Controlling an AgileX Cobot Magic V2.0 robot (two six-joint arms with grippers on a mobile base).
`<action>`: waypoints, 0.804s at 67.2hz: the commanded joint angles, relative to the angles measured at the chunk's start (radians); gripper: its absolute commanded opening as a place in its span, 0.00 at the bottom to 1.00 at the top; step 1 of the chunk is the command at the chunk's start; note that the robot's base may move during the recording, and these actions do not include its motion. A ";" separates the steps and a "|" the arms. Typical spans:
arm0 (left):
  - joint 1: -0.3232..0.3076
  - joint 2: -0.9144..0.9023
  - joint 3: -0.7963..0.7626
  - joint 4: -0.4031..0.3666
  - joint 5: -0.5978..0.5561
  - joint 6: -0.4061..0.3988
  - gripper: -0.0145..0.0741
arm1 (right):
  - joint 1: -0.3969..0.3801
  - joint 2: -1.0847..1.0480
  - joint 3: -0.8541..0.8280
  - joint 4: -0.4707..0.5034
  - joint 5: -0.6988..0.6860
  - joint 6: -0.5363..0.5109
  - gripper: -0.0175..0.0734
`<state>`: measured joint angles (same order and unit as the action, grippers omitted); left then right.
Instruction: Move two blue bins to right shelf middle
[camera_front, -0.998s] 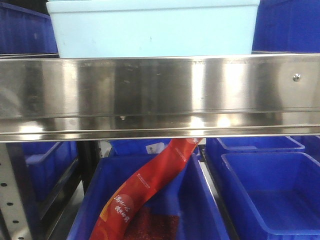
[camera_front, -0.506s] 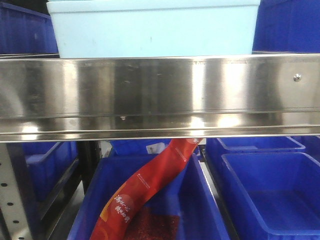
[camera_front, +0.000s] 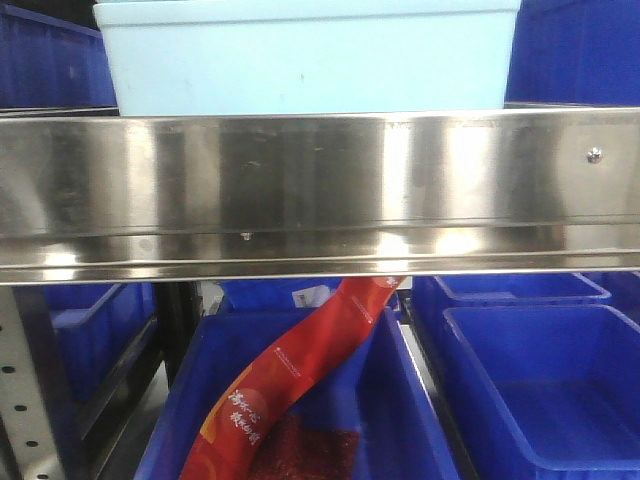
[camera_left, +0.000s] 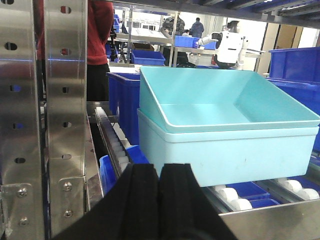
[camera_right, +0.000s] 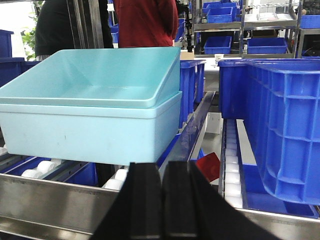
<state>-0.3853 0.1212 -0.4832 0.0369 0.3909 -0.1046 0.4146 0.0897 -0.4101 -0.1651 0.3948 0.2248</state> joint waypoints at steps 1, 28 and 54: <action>0.003 -0.006 0.001 -0.002 -0.020 -0.004 0.04 | -0.006 -0.003 0.001 -0.013 -0.020 0.002 0.01; 0.163 -0.044 0.133 0.012 -0.085 0.075 0.04 | -0.006 -0.003 0.001 -0.013 -0.020 0.002 0.01; 0.274 -0.121 0.483 -0.004 -0.391 0.079 0.04 | -0.006 -0.003 0.001 -0.013 -0.023 0.002 0.01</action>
<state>-0.1166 0.0051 -0.0114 0.0395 0.0400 -0.0274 0.4131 0.0897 -0.4101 -0.1669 0.3948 0.2248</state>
